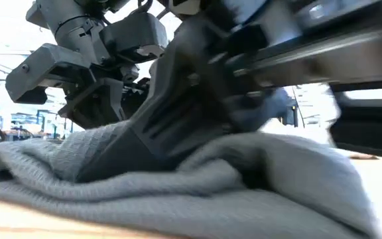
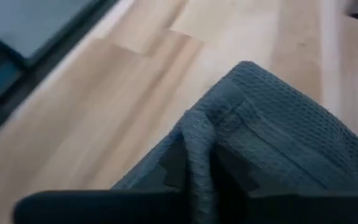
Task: Fold towel
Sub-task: Fold the gray towel
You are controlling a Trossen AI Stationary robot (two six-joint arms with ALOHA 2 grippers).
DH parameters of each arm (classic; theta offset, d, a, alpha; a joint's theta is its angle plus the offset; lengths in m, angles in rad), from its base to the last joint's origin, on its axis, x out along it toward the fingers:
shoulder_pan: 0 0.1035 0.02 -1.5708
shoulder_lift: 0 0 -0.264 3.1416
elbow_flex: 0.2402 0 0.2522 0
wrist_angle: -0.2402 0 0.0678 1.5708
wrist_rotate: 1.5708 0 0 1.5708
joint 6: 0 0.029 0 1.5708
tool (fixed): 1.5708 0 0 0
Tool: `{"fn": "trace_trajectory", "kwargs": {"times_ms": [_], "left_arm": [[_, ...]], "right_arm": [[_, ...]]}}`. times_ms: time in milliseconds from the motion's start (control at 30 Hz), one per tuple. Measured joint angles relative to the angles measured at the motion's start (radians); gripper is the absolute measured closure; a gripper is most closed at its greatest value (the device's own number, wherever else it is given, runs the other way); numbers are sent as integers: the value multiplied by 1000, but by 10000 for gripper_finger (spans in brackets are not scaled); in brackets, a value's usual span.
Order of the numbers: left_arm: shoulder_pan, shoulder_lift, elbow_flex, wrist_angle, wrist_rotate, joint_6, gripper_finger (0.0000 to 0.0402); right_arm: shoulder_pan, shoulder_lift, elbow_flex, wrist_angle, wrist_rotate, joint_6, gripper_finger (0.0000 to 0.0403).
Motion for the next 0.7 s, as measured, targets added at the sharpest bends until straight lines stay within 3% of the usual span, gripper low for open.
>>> {"fn": "trace_trajectory", "kwargs": {"times_ms": [200, 333, 467, 700], "left_arm": [[1, 0, 0, 0, -7, 7, 200], [1, 0, 0, 0, -45, 7, 200], [0, 0, 0, -1, -78, 9, 200], [-16, 0, 0, -51, -110, 12, 200]], "right_arm": [[29, -75, 0, -10, 44, -60, 243], [50, -128, 0, -62, 76, -67, 194], [70, -164, 0, -106, 117, -78, 178], [118, -164, 0, -243, 118, 7, 184]]}}
